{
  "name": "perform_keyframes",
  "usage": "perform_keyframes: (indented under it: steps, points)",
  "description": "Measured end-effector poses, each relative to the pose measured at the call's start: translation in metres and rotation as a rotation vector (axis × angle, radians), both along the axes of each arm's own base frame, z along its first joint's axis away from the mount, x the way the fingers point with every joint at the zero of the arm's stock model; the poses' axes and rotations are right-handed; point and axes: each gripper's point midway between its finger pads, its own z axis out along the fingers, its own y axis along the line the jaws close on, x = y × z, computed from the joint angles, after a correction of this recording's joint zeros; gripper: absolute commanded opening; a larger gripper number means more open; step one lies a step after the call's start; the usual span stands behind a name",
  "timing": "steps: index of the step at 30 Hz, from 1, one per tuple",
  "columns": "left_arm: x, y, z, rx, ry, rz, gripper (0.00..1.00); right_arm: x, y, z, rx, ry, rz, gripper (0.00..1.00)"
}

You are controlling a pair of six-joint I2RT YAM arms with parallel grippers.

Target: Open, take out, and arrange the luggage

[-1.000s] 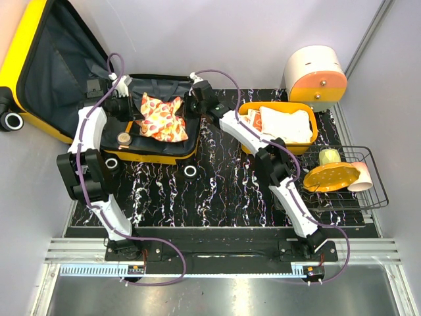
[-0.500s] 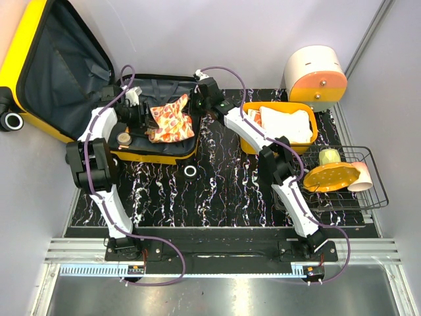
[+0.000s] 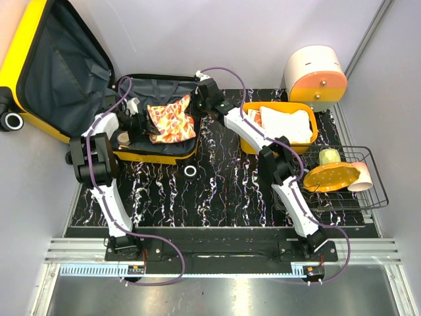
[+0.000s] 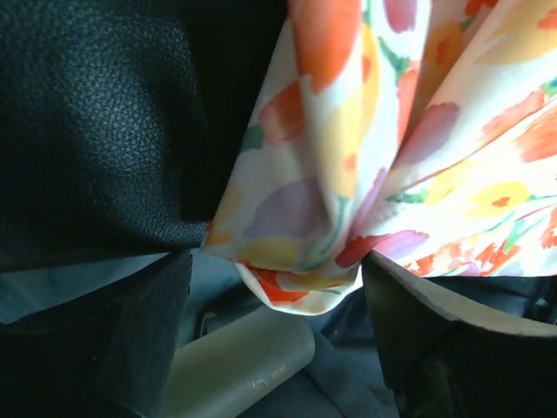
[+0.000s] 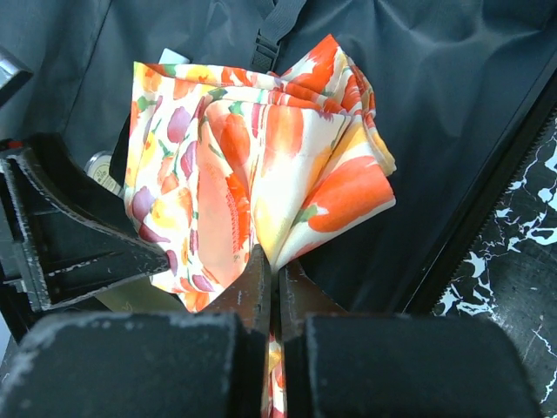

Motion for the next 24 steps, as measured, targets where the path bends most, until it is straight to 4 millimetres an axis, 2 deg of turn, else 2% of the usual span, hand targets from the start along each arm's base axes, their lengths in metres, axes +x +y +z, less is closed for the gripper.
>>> perform_keyframes:
  steps: [4,7,11,12,14,15,16,20,24]
  points:
    - [-0.001,-0.008,-0.01,-0.028,0.035,0.003,0.73,0.001,-0.001,0.0,-0.002,-0.002,-0.003,0.0]
    - [-0.002,-0.013,-0.01,-0.055,0.043,0.003,0.64,0.001,-0.001,0.0,-0.002,-0.001,-0.003,0.0]
    - [0.0,-0.02,-0.009,-0.095,0.034,0.001,0.43,0.001,-0.001,0.0,-0.001,-0.001,-0.004,0.0]
    - [-0.001,-0.022,-0.009,-0.104,0.038,0.001,0.33,0.001,-0.002,0.0,-0.001,-0.001,-0.004,0.0]
    - [-0.001,-0.025,-0.007,-0.116,0.034,-0.002,0.24,0.001,-0.001,0.0,0.001,0.001,-0.001,0.0]
    - [-0.002,-0.027,-0.006,-0.121,0.032,-0.005,0.15,0.001,-0.001,0.0,0.002,0.001,-0.001,0.0]
    - [-0.002,-0.03,-0.004,-0.124,0.027,-0.011,0.11,0.001,-0.001,0.0,0.002,0.001,0.0,0.0]
    - [-0.003,-0.043,0.01,-0.126,0.001,-0.04,0.0,0.002,-0.002,0.001,0.003,0.0,0.0,0.0]
    - [-0.005,-0.053,0.034,-0.102,-0.061,-0.078,0.0,0.003,-0.001,0.007,0.01,-0.012,-0.001,0.0]
